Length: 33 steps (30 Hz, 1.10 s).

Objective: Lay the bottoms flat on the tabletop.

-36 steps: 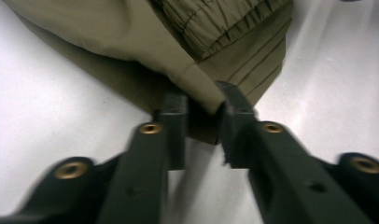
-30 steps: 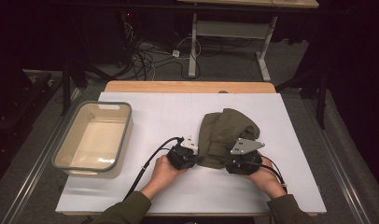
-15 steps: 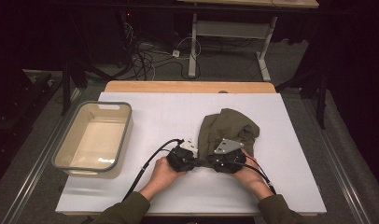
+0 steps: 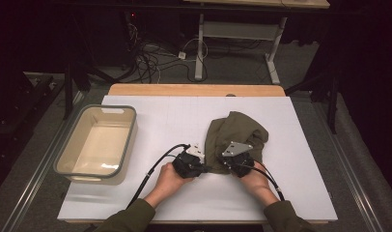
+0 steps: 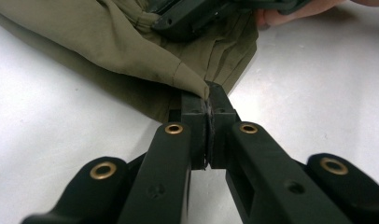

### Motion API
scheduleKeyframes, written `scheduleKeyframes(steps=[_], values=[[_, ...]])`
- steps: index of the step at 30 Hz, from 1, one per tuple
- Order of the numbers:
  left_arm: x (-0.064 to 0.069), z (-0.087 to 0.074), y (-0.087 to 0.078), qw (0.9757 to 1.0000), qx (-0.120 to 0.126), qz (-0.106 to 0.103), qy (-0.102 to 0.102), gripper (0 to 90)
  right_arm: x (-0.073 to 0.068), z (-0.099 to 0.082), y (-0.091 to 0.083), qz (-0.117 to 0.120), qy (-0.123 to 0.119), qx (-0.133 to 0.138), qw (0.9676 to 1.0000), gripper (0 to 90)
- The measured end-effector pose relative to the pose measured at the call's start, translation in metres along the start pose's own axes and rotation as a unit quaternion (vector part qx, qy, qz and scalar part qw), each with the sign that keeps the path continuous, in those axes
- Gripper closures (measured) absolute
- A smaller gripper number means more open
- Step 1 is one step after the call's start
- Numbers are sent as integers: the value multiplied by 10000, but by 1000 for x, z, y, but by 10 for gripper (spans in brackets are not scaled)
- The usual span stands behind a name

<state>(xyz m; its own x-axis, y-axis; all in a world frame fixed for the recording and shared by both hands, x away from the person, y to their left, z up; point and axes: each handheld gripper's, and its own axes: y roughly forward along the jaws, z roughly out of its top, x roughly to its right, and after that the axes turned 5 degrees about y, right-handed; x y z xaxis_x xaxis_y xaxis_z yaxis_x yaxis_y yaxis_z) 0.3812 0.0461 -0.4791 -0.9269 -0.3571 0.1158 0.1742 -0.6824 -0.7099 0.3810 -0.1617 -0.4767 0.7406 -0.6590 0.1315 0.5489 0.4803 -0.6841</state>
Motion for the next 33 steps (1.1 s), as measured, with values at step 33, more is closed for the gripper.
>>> scheduleKeyframes(steps=[33], values=[[-5, -54, -82, 9987, 107, 375, -317, 867, 27, 12, -74, 4, 515, 1483, 9876, 884]])
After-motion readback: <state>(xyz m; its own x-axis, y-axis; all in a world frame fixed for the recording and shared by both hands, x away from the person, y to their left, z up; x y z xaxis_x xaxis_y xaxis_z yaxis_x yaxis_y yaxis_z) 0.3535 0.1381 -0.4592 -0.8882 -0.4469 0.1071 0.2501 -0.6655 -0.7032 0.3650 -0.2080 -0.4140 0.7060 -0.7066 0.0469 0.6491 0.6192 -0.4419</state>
